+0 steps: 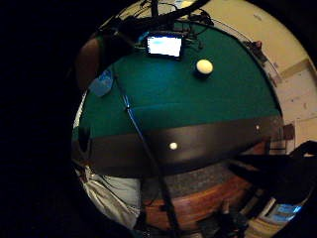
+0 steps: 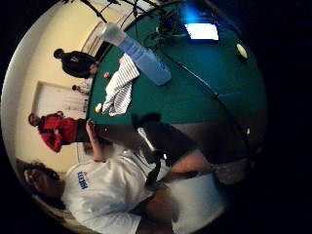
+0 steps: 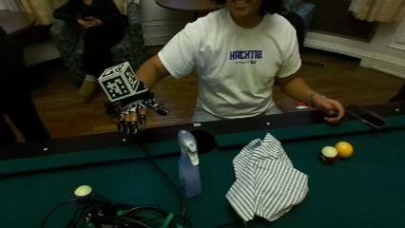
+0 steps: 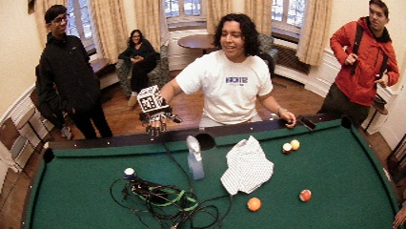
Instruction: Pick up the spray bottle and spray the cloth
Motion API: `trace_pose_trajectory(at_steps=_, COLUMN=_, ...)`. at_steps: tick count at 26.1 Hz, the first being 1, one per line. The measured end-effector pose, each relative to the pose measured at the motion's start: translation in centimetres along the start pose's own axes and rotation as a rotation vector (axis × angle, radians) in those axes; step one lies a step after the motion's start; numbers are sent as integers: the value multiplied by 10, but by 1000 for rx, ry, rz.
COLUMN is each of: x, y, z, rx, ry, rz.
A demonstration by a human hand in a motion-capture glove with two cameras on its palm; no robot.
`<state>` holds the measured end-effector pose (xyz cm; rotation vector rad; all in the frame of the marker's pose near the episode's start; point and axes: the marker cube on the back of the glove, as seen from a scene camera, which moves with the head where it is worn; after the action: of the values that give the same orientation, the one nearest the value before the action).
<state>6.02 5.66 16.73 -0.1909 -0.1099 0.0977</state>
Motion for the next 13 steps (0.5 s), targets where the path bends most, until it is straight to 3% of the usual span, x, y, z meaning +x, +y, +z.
trace_pose_trajectory(at_steps=13, x=-13, y=-24, z=50, rx=70, ry=-750, rz=62)
